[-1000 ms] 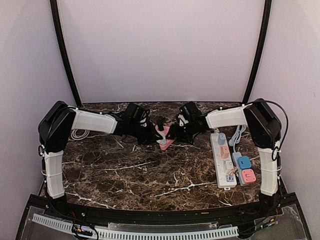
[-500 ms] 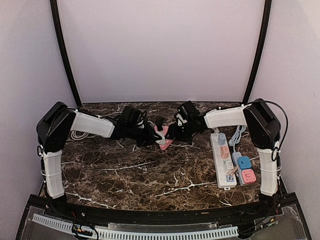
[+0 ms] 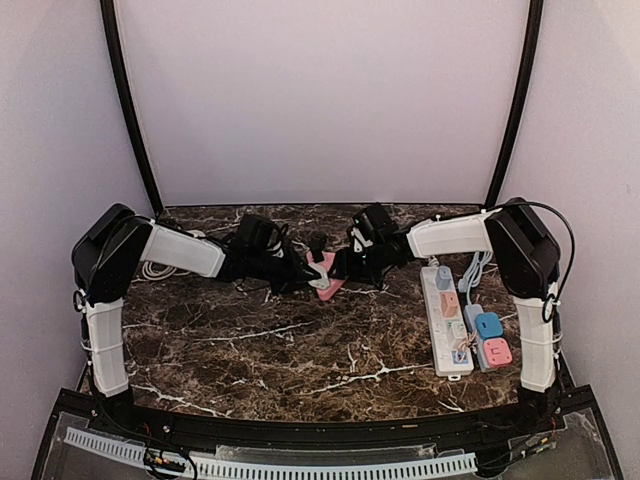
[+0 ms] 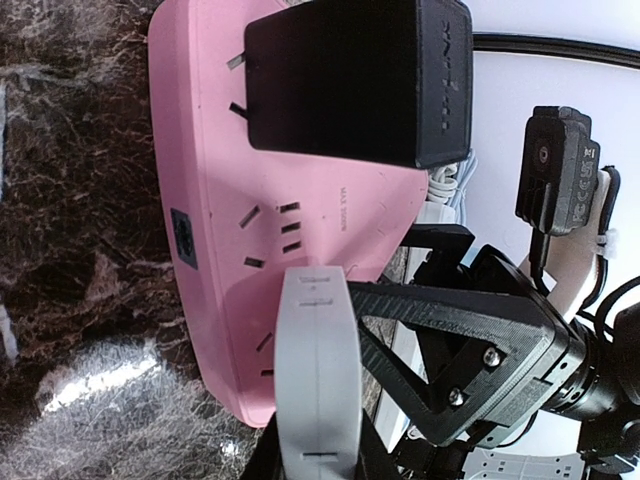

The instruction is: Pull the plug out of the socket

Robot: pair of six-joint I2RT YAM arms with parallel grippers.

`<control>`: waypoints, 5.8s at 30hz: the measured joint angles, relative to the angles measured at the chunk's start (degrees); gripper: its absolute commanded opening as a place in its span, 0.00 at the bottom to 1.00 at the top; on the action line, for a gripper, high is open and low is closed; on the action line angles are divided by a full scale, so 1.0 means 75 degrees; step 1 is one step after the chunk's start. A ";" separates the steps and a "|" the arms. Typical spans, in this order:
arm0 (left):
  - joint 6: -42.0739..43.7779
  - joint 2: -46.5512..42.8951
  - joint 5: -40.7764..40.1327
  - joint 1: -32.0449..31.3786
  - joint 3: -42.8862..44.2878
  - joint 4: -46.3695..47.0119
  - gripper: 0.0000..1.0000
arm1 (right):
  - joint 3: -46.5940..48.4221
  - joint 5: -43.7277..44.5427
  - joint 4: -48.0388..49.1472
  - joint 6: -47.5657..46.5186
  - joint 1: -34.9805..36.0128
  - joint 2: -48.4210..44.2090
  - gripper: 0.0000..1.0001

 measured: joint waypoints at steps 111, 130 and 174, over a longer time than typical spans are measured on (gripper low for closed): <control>0.4605 -0.0085 -0.8332 0.1177 0.1416 -0.9734 0.33 | -0.0691 0.0769 -0.1116 -0.1276 -0.0050 -0.2448 0.74; 0.4788 -0.0289 -0.6773 0.1174 0.1670 -0.9364 0.50 | -0.0691 0.0621 -0.1102 -0.1274 -0.0061 -0.2192 0.75; 0.2687 -0.1285 -0.1000 0.0635 0.1801 -0.5383 0.54 | 0.0708 -0.3226 0.0656 -0.0318 -0.1221 0.0801 0.41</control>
